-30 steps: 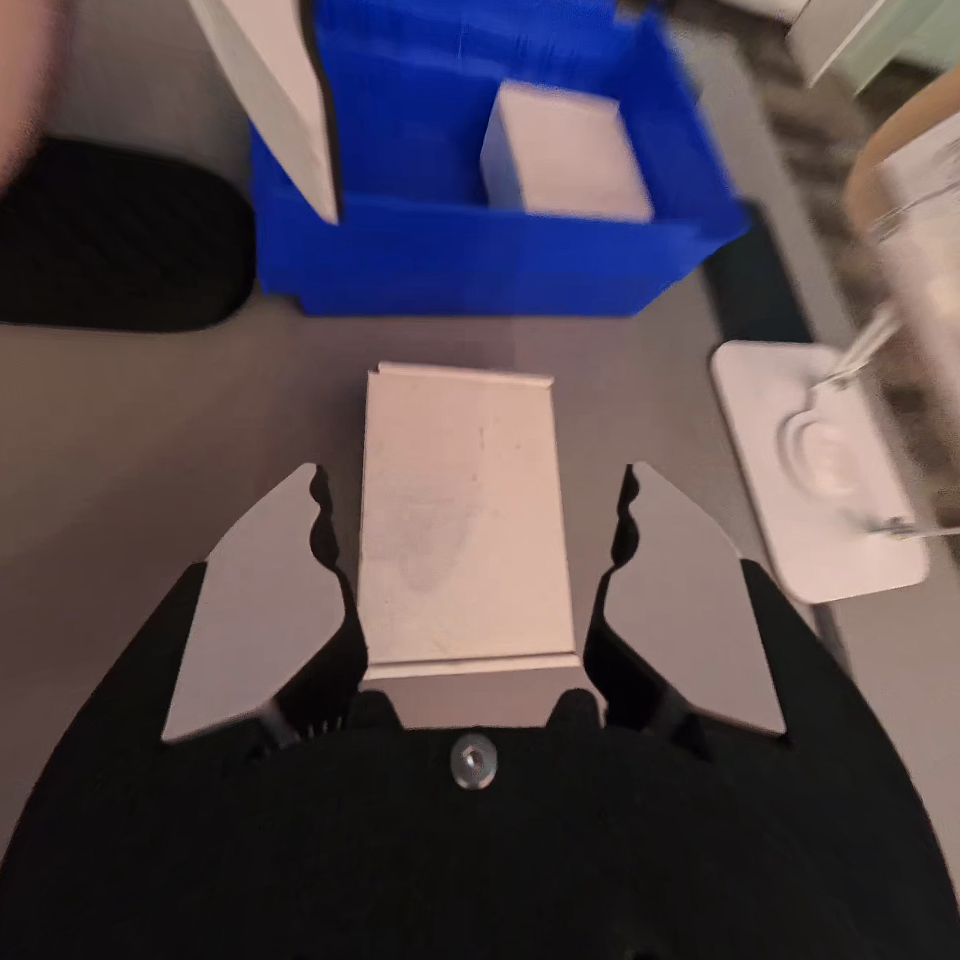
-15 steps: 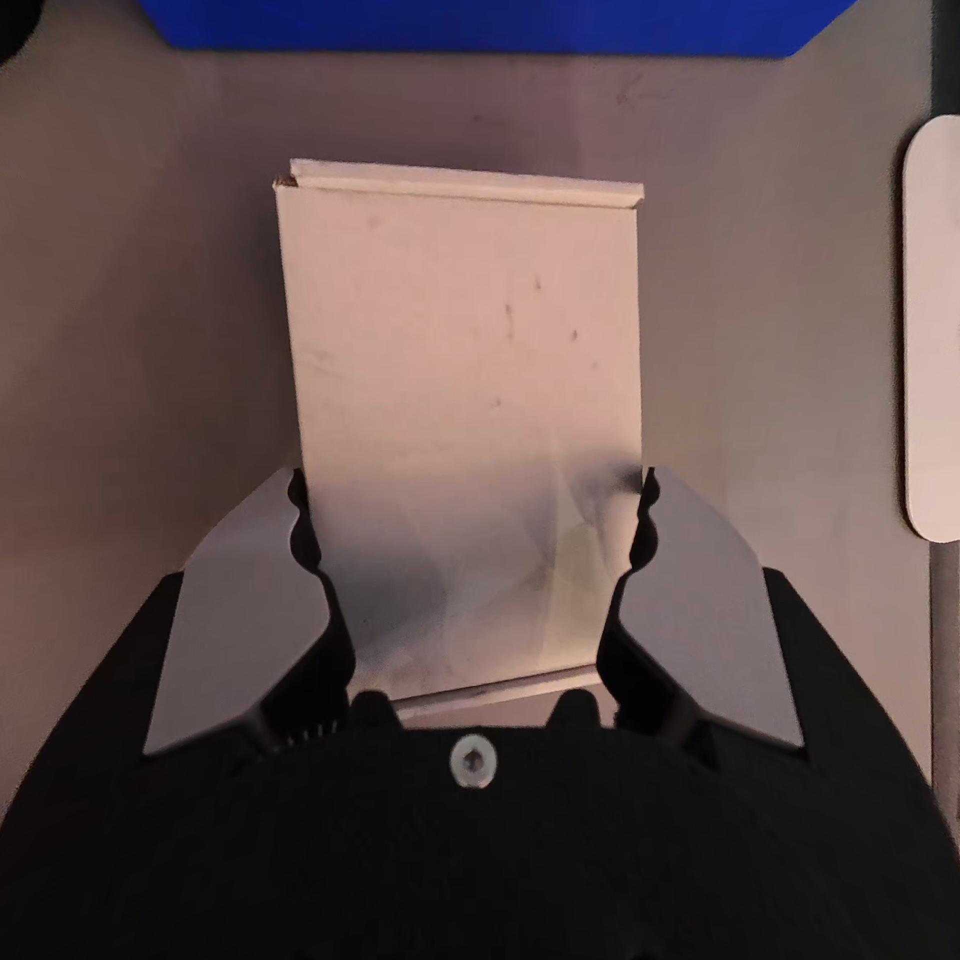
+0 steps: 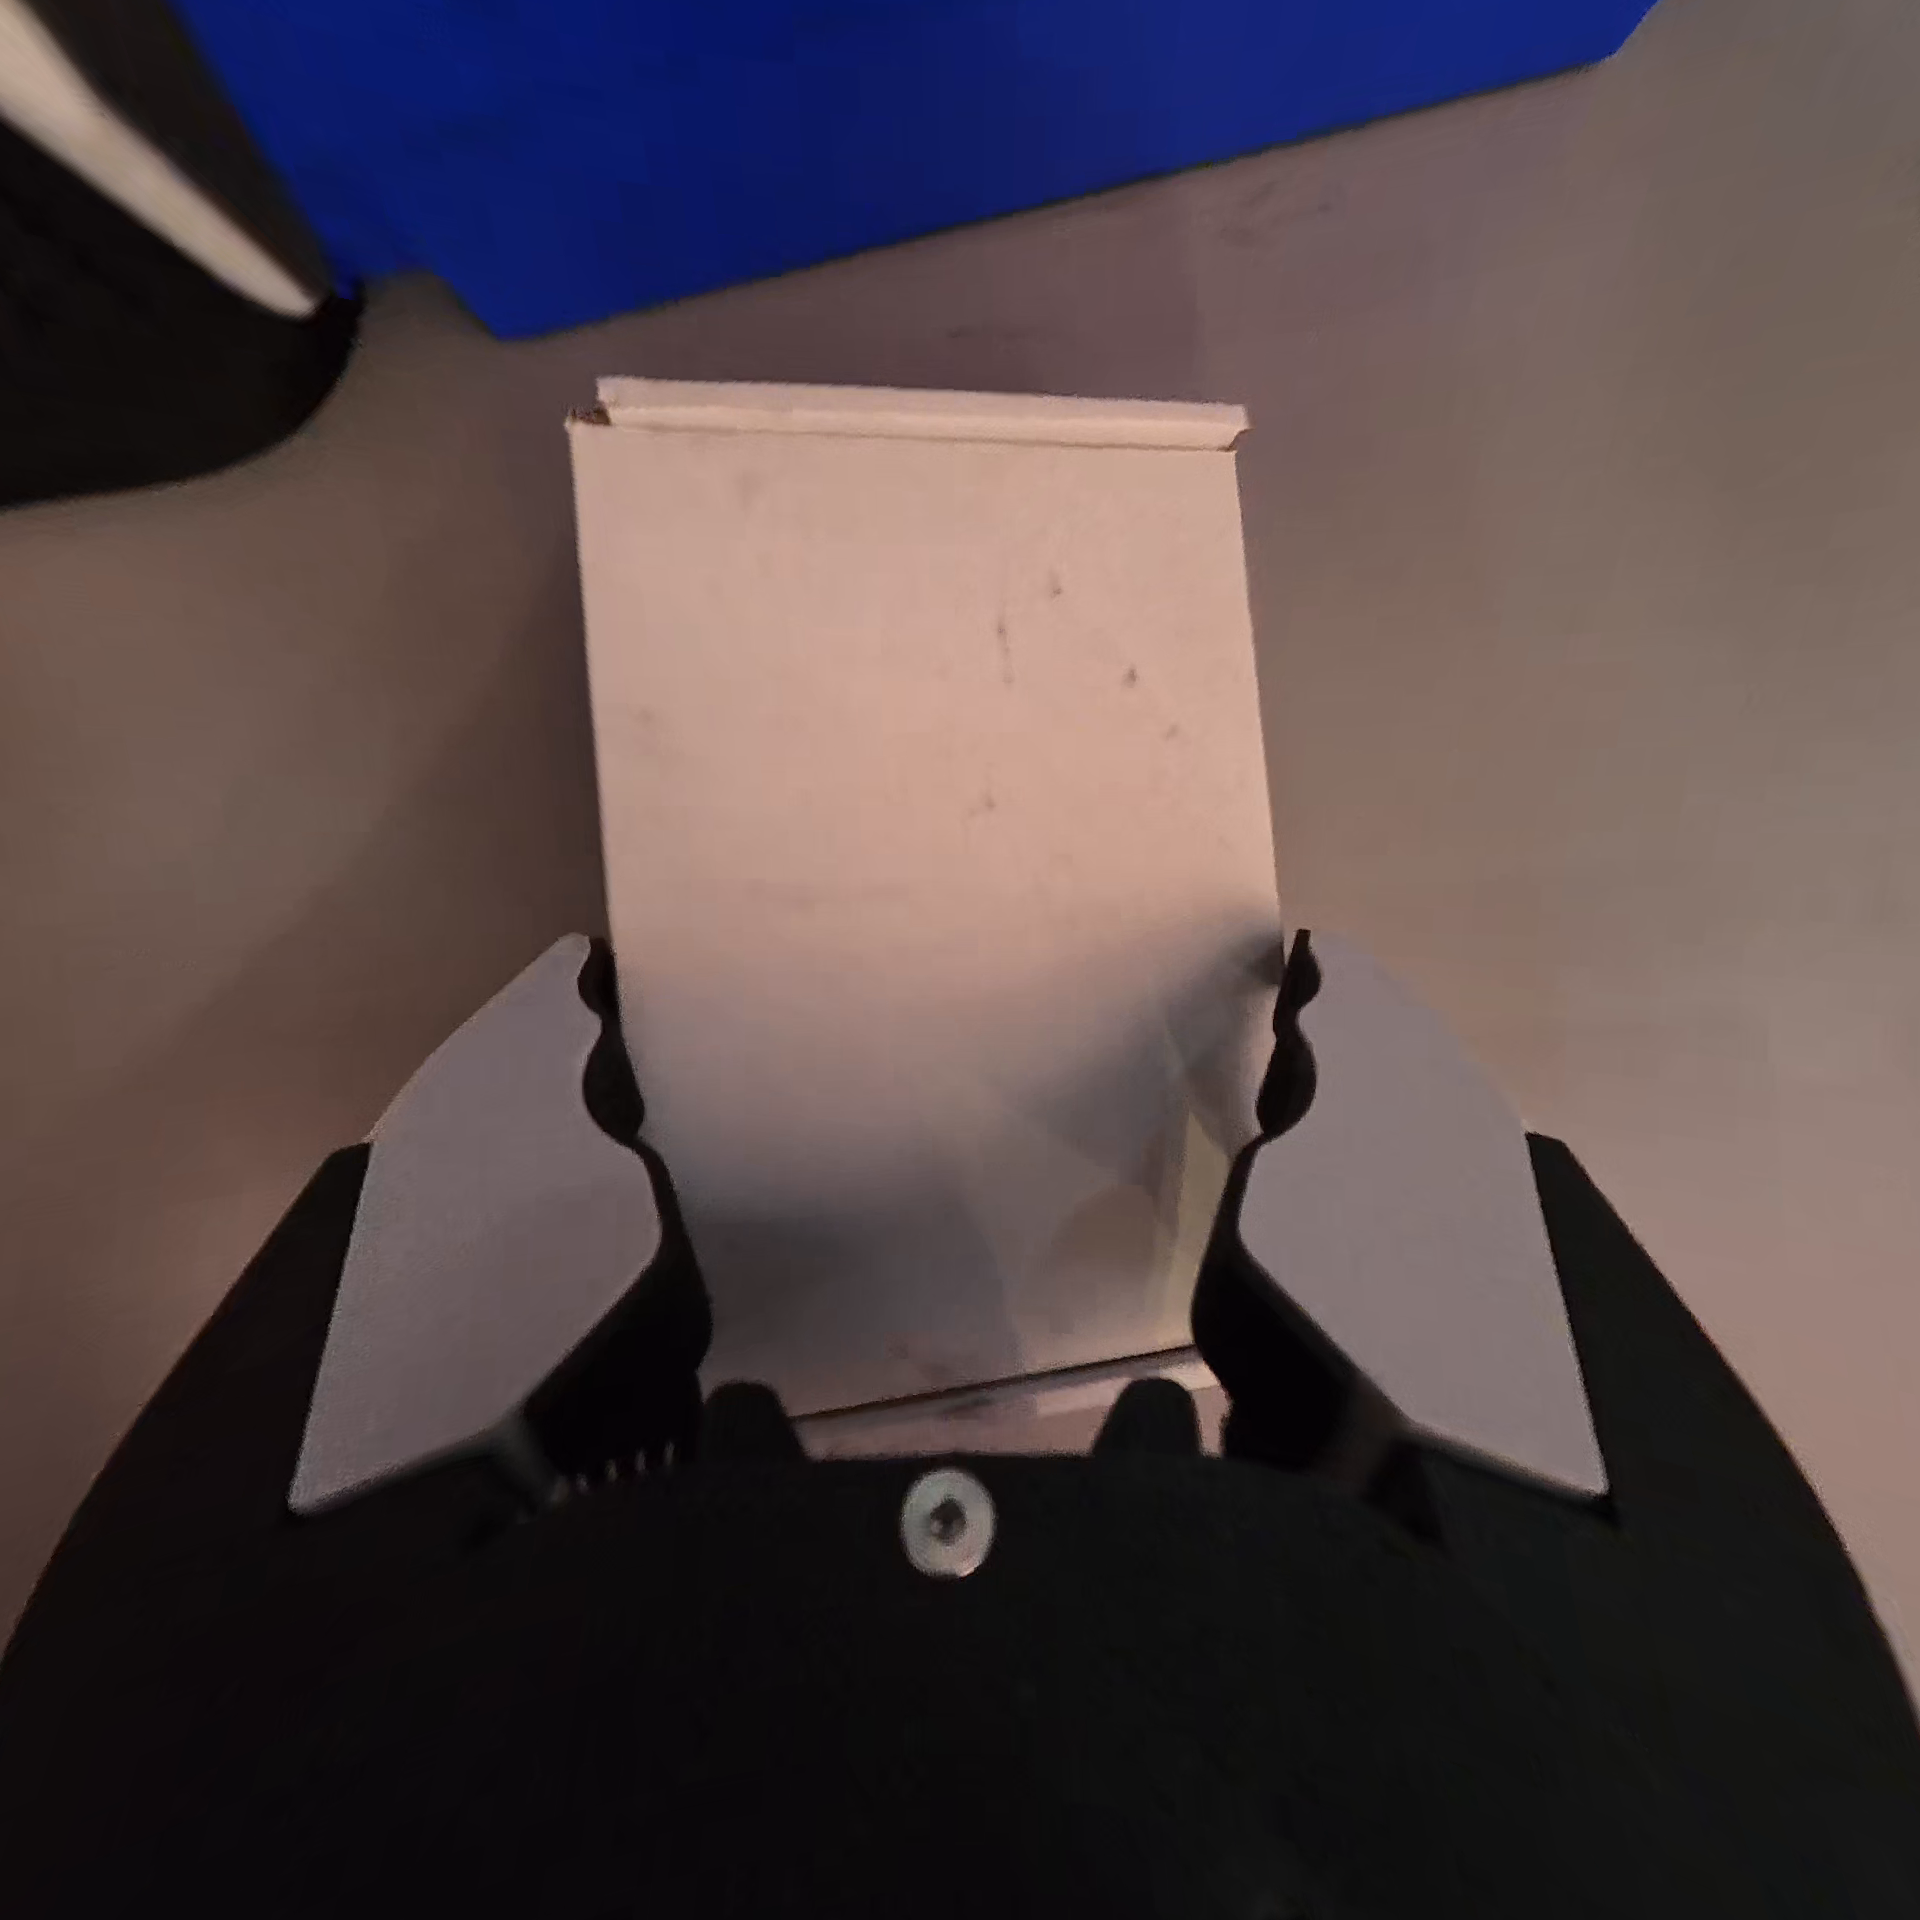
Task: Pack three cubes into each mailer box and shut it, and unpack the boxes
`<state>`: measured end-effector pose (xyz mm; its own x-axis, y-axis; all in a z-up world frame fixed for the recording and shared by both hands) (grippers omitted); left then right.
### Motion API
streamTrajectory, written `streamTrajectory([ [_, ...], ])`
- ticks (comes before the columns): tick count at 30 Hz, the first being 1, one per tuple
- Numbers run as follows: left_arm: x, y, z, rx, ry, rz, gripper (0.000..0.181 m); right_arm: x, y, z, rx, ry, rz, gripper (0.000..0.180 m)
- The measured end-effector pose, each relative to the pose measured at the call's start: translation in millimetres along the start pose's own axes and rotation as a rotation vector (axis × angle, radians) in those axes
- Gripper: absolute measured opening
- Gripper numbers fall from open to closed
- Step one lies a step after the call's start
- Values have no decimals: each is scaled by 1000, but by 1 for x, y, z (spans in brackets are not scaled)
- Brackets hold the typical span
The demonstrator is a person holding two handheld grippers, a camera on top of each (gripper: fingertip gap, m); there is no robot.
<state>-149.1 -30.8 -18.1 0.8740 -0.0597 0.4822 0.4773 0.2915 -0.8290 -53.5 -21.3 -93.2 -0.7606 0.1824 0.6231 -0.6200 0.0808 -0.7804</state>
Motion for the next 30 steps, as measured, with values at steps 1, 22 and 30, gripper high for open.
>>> streamTrajectory([
  [1, 2, -1, -2, 10, 24, -9, 95, 1, -1, -3, 33, 34, -10, 119],
  [22, -3, 83, 0, 130, 244, 272, 80, 10, -11, -37, 350, 419, 31, 119],
  [30, -1, 77, -1, 28, 116, 196, 80, 0, -51, -26, -69, 222, -42, 111],
])
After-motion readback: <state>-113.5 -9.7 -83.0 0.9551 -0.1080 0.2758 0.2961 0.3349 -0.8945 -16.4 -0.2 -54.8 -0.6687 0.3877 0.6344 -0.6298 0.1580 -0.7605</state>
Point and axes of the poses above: each gripper's, where its closed fingertips meet, y out along the fingers, x out of its top, z = x × y across the jaws, the point moved 3 cm from there along -y, back along the fingers, and after that the axes turned 3 degrees about -z, right-handed, at the moved point
